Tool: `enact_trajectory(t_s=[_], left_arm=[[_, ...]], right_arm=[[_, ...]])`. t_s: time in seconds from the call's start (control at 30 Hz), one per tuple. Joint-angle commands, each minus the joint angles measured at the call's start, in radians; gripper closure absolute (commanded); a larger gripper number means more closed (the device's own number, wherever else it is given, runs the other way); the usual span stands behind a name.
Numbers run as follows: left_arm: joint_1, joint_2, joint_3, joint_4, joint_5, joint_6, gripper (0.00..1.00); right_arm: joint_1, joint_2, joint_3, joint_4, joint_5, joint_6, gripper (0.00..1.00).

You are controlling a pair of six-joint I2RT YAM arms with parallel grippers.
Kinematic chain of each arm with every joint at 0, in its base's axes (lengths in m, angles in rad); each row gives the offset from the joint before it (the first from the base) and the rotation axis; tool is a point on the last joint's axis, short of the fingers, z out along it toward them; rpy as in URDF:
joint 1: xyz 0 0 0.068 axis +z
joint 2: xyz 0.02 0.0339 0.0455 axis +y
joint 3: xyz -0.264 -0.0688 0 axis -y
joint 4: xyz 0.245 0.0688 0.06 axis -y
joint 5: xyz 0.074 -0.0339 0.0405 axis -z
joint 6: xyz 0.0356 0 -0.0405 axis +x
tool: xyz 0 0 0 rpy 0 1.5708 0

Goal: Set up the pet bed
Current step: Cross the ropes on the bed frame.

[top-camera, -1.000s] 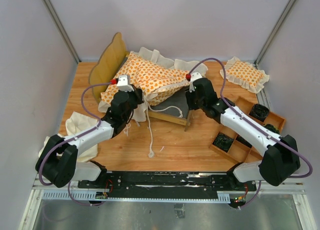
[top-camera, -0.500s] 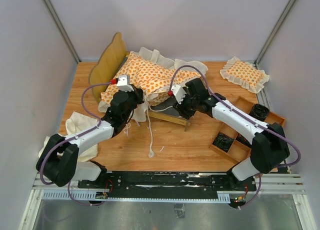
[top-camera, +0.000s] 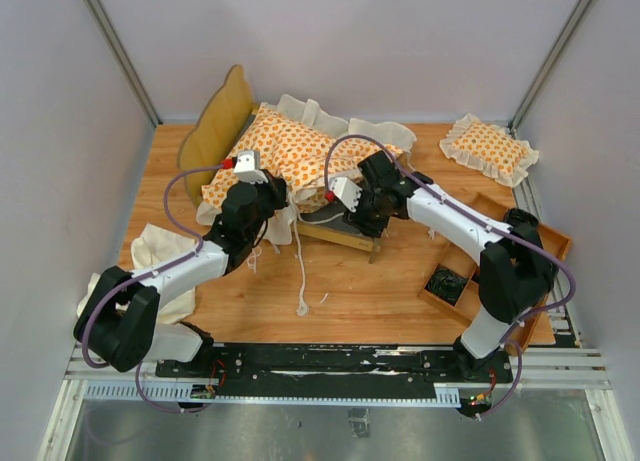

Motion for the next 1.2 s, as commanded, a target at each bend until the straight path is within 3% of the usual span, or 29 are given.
enact_trajectory(t_s=[0.0,0.17,0.47,0.67,0.77,0.93,1.17], left_arm=[[0.011,0.011,0.010,0.036,0.000,0.001,1.00],[0.012,0.013,0.006,0.036,-0.004,0.004,1.00],[0.014,0.014,0.002,0.036,-0.011,0.005,1.00],[0.017,0.009,-0.005,0.036,-0.014,0.001,1.00],[0.017,0.007,-0.002,0.037,-0.014,0.001,1.00],[0.020,0.009,0.014,0.036,-0.013,0.006,1.00],[0.027,0.018,0.029,0.033,-0.010,-0.009,1.00]], right_arm=[[0.021,0.072,0.054,-0.099,0.089,-0.026,0.55],[0.035,0.125,0.063,-0.064,0.254,0.043,0.60],[0.037,0.061,-0.044,0.086,0.251,0.134,0.85],[0.042,0.056,-0.063,0.087,0.266,0.151,0.92],[0.050,0.027,-0.027,0.053,0.238,0.196,0.88],[0.048,-0.046,0.033,0.052,0.074,0.321,0.65],[0.048,0.004,0.102,0.069,0.061,0.424,0.64]])
